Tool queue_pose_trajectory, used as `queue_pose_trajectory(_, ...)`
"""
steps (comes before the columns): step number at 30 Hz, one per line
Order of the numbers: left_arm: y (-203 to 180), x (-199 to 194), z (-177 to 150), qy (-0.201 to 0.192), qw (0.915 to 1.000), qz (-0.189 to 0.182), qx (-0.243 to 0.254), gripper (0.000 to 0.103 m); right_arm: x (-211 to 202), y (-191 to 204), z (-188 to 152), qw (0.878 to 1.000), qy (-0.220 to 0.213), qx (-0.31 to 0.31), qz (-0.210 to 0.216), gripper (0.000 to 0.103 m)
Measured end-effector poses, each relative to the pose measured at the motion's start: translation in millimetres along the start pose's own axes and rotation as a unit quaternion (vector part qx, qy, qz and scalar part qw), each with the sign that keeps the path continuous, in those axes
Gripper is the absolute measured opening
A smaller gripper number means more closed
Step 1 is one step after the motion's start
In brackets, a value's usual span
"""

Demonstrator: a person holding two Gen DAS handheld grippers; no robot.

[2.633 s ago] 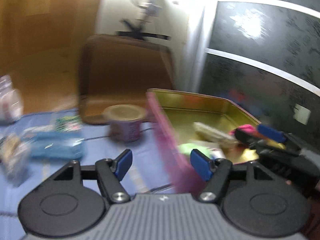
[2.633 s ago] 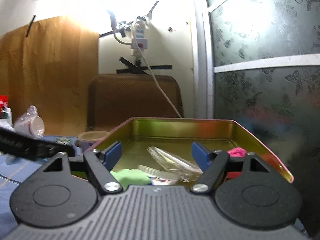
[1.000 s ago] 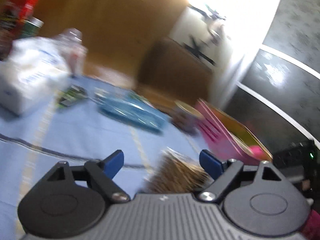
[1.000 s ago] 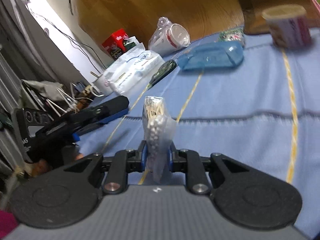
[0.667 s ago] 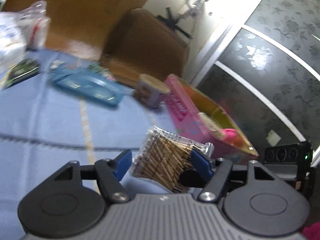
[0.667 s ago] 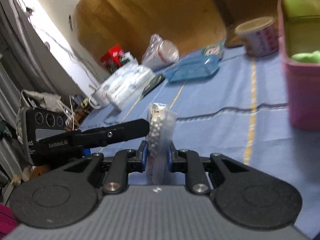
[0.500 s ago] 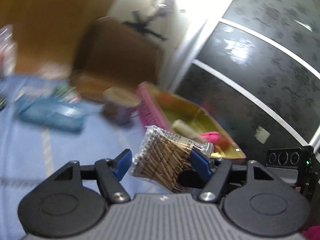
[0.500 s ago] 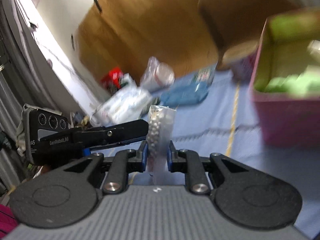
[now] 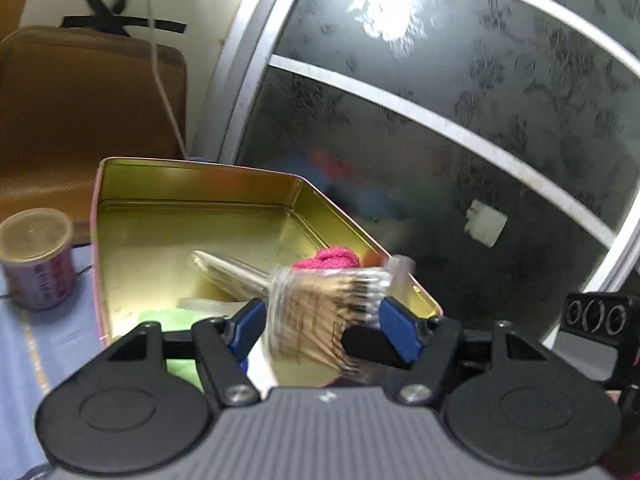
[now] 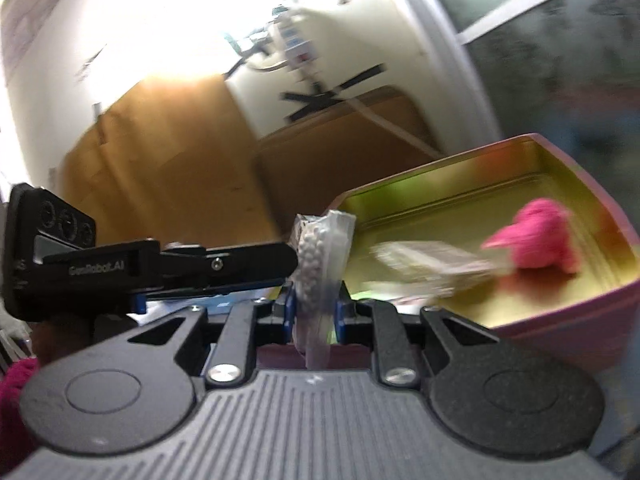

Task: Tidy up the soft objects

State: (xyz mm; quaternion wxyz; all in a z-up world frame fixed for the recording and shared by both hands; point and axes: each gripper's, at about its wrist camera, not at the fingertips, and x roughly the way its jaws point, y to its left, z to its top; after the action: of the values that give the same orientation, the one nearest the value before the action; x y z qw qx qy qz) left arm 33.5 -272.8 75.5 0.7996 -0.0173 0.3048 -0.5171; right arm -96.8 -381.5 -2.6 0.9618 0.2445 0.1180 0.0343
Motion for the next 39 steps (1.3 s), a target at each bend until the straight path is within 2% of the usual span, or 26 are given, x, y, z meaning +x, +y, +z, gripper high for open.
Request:
queue_pose_trajectory(4, -2, 13, 1, 0.007, 0.9998, 0.018, -0.008, 0.064, -2, -19, 2, 0.999, -0.009, -0.014, -0.047, 0.025)
queue_pose_trajectory(6, 1, 15, 0, 0.009, 0.9993, 0.032, -0.014, 0.066, -2, -20, 1, 0.994, -0.028, -0.029, -0.097, 0.028)
queue_pose_trajectory(8, 3, 13, -1, 0.008, 0.9986, 0.051, -0.014, 0.067, -6, -24, 0, 0.985, -0.058, -0.051, -0.157, 0.054)
queue_pose_trajectory(10, 5, 8, -2, 0.004, 0.997, 0.076, -0.014, 0.067, -9, -24, -1, 0.978, -0.085, -0.058, -0.183, 0.055)
queue_pose_trajectory(13, 4, -3, -3, -0.002, 0.9939, 0.11, -0.006, 0.067, -16, -19, -4, 0.973, -0.113, -0.065, -0.193, 0.055)
queue_pose_trajectory(16, -1, -17, -7, -0.013, 0.9891, 0.146, 0.014, 0.068, -19, -7, -7, 0.97, -0.127, -0.077, -0.192, 0.055)
queue_pose_trajectory(18, -4, -27, -9, -0.019, 0.9854, 0.167, 0.027, 0.072, -18, 2, -9, 0.972, -0.127, -0.08, -0.181, 0.055)
queue_pose_trajectory(22, 1, -49, -17, -0.025, 0.9758, 0.215, 0.033, 0.073, -10, 27, -11, 0.976, -0.116, -0.094, -0.156, 0.055)
queue_pose_trajectory(31, 46, -97, -43, -0.025, 0.9536, 0.3, -0.018, 0.073, 4, 83, -27, 0.983, -0.087, -0.128, -0.093, 0.056)
queue_pose_trajectory(39, 89, -130, -70, -0.022, 0.9261, 0.373, -0.05, 0.077, 19, 122, -46, 0.984, -0.067, -0.149, -0.063, 0.057)
